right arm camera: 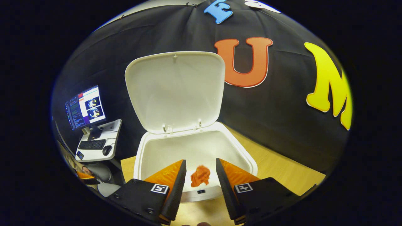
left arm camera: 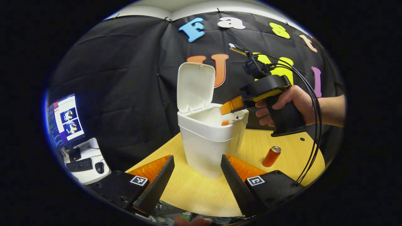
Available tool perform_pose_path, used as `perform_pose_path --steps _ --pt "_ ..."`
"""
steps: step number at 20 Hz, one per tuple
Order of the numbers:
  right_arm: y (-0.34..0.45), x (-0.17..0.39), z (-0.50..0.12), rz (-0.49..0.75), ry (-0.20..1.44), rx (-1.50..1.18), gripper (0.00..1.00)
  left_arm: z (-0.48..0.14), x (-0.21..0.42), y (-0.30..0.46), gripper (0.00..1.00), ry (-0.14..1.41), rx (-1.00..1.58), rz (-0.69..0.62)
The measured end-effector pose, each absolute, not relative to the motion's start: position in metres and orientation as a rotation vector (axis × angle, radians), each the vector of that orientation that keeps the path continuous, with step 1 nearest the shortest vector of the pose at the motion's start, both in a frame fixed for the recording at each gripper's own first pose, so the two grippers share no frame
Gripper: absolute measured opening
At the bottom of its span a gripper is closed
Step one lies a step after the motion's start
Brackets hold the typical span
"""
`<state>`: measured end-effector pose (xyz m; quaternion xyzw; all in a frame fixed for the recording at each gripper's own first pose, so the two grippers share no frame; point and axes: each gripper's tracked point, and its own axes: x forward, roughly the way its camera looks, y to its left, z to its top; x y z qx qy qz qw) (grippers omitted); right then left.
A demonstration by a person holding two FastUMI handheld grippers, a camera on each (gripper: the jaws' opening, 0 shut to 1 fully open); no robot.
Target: Press the lid of the desktop garbage bin to open it, pick up the crumpled paper on the desktop and throw it into the bin, then pick up the pop can on the desktop and drop it into the bin, and finally close the garbage bin lid.
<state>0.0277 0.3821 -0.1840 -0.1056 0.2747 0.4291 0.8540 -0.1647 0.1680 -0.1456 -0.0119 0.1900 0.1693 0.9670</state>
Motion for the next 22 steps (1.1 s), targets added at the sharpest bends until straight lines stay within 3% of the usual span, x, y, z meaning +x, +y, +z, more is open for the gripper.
perform_pose_path --steps 2,5,7,13,22 --pt "0.381 0.023 -0.180 0.905 0.580 -0.201 0.70 -0.144 -0.161 0.163 0.98 0.380 -0.022 0.323" --pt "0.370 0.019 -0.163 0.906 0.562 -0.129 0.75 -0.146 -0.153 0.151 0.98 0.368 -0.024 0.274" --pt "0.353 0.021 -0.146 0.881 0.526 -0.078 0.91 -0.147 -0.144 0.138 0.99 0.359 -0.027 0.225" --pt "0.255 0.033 -0.106 0.735 0.410 0.030 0.90 -0.147 -0.116 0.090 0.98 0.335 0.010 0.079" --pt "0.078 0.029 -0.105 0.443 0.358 0.025 0.92 -0.167 -0.078 -0.001 0.99 0.333 0.035 -0.139"
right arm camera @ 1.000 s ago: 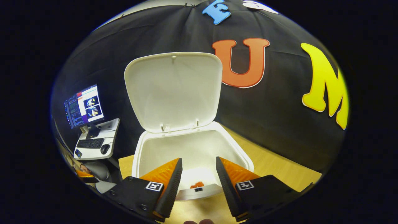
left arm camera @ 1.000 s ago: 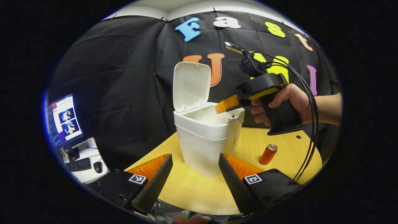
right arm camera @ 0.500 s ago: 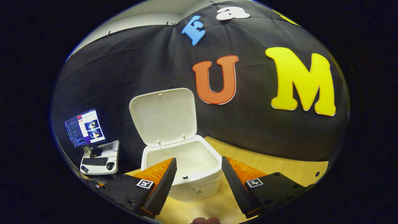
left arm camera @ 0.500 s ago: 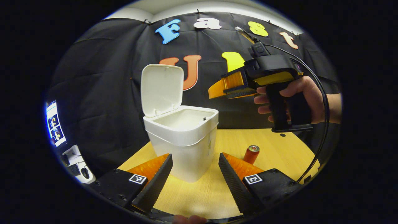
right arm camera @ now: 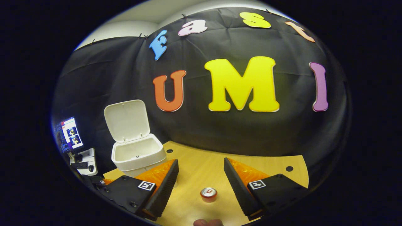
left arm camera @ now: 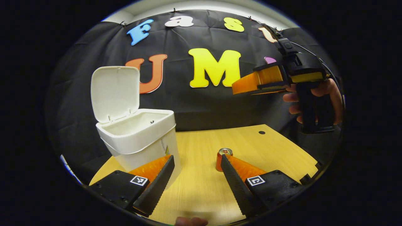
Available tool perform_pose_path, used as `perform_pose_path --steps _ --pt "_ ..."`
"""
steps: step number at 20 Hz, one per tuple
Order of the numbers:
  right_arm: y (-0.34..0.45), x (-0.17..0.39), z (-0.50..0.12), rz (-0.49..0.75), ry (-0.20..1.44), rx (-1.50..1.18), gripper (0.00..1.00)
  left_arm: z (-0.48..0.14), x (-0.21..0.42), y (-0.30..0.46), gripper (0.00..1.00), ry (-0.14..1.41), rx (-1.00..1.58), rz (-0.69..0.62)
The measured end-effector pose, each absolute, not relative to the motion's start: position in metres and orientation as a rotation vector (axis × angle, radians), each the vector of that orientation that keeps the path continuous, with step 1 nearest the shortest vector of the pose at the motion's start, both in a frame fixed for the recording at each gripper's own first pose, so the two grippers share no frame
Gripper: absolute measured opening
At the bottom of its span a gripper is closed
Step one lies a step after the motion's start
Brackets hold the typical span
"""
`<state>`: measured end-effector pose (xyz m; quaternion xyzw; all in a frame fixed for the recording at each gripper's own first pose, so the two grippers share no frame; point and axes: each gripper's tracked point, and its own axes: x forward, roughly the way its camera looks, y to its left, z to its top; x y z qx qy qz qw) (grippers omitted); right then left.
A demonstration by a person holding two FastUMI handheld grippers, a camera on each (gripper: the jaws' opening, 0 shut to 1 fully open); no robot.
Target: Press the lid of the desktop garbage bin to open it, pick up the crumpled paper on the desktop and throw it into the bin, then pick up the pop can on the desktop and drop it into the bin, and finally close the garbage bin lid.
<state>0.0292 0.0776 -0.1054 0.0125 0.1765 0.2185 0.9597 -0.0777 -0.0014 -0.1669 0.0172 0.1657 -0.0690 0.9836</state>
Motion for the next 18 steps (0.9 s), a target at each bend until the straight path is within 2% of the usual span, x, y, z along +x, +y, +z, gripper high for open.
perform_pose_path --steps 1,3,11,18 --pt "0.060 0.026 -0.109 0.411 0.348 0.017 0.89 -0.171 -0.073 -0.015 0.98 0.319 0.032 -0.184" --pt "0.026 0.017 -0.116 0.349 0.329 -0.036 0.92 -0.183 -0.069 -0.028 0.98 0.316 0.045 -0.219" --pt "-0.072 -0.024 -0.152 0.156 0.428 -0.042 0.92 -0.248 -0.033 -0.076 0.98 0.360 0.029 -0.272" --pt "-0.117 -0.043 -0.189 0.084 0.514 -0.061 0.92 -0.315 -0.005 -0.090 0.99 0.421 0.022 -0.251"
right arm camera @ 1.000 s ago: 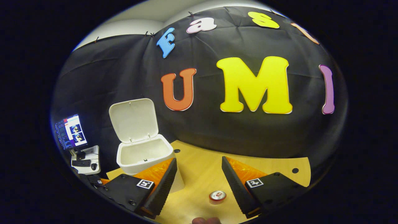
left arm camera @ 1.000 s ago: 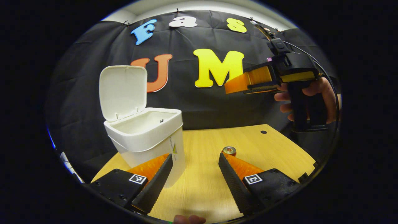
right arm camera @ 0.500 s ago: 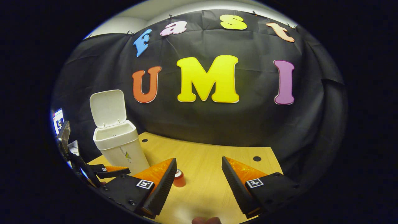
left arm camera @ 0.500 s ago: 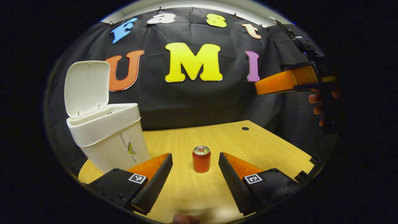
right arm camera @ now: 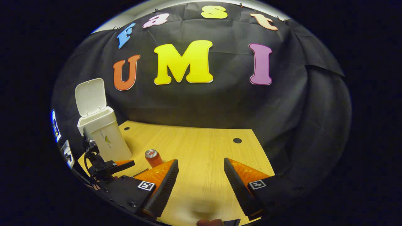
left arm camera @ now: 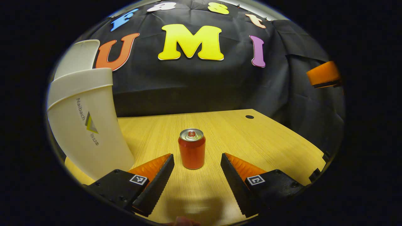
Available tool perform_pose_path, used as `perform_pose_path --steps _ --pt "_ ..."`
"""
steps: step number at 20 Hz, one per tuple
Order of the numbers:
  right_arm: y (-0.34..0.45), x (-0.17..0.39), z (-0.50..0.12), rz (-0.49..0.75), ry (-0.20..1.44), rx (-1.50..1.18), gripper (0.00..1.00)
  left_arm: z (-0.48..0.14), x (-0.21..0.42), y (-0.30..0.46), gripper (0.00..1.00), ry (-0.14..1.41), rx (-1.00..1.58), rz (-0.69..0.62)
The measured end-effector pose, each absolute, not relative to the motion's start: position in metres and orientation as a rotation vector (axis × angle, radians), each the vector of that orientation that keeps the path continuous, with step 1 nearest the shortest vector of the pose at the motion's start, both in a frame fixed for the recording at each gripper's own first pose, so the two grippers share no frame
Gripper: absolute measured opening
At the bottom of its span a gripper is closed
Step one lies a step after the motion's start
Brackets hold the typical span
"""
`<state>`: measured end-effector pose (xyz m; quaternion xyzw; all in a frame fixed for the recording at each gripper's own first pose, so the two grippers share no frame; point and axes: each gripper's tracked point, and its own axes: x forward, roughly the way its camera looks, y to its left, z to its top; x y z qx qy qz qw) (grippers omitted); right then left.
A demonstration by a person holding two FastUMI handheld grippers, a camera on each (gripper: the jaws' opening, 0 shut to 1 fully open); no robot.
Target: Press the lid of the desktop garbage bin to open it, pick up the crumpled paper on the desktop and throw it into the bin, then pick up the pop can on the desktop and drop it into the bin, and finally close the garbage bin lid.
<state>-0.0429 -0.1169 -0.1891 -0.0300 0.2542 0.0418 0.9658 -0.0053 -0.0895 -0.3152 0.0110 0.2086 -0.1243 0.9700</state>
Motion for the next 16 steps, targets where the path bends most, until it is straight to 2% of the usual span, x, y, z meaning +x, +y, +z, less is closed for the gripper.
perform_pose_path --steps 10,16 --pt "-0.149 -0.056 -0.227 0.042 0.623 -0.087 0.92 -0.363 0.037 -0.096 0.99 0.433 0.059 -0.232" --pt "-0.150 -0.054 -0.236 0.041 0.651 -0.090 0.92 -0.359 0.050 -0.098 0.99 0.405 0.093 -0.255"
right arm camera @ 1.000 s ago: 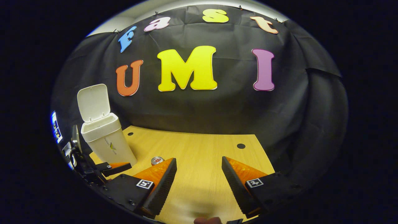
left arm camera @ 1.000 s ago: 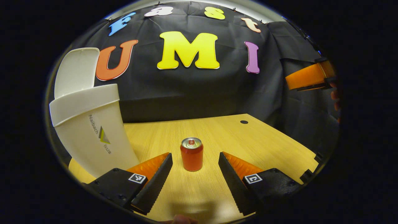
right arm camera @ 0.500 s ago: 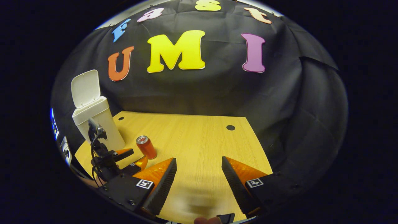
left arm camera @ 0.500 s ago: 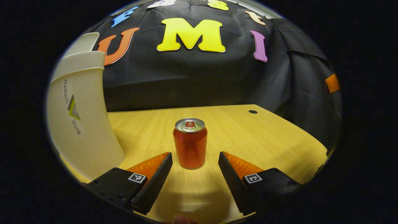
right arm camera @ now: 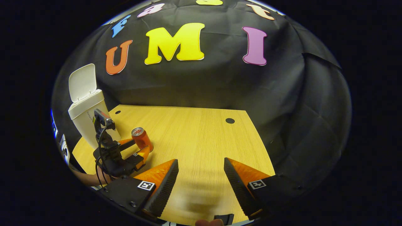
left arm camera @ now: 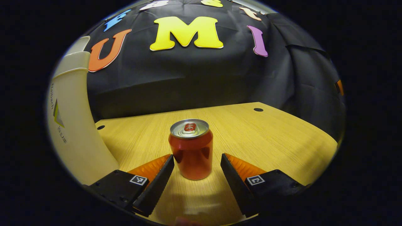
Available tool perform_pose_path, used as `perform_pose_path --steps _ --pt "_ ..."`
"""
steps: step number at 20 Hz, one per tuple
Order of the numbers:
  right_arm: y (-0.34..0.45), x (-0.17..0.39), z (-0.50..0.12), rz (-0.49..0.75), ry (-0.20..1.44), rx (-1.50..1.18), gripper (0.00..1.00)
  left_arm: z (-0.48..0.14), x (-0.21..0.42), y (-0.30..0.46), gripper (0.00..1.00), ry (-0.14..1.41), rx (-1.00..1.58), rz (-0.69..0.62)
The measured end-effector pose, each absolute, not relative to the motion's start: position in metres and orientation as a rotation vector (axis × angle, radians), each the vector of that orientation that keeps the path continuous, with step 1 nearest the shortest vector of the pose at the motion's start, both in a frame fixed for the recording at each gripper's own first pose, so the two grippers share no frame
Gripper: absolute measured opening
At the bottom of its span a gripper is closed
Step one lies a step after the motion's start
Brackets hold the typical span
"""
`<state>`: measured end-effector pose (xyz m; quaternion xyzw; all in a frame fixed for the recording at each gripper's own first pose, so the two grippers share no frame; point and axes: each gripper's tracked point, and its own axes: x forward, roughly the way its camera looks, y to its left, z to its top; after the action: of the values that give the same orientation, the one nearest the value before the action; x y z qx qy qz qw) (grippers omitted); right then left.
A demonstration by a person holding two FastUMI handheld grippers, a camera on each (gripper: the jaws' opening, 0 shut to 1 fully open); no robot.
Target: Press the lid of the desktop garbage bin to open it, pick up the crumpled paper on the desktop and throw it into the bin, then pick up the pop can on the desktop and drop it into the bin, and finally close the garbage bin lid.
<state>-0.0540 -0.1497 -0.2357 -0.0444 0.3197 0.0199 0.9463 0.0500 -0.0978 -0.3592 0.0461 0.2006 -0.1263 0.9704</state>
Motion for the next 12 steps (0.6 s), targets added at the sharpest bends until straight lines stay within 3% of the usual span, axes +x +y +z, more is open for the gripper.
perform_pose_path --steps 9,12 --pt "-0.137 -0.040 -0.236 0.049 0.657 -0.090 0.92 -0.367 0.072 -0.092 0.98 0.450 0.094 -0.256" --pt "-0.137 -0.038 -0.231 0.040 0.648 -0.085 0.93 -0.370 0.072 -0.097 0.87 0.483 0.069 -0.277"
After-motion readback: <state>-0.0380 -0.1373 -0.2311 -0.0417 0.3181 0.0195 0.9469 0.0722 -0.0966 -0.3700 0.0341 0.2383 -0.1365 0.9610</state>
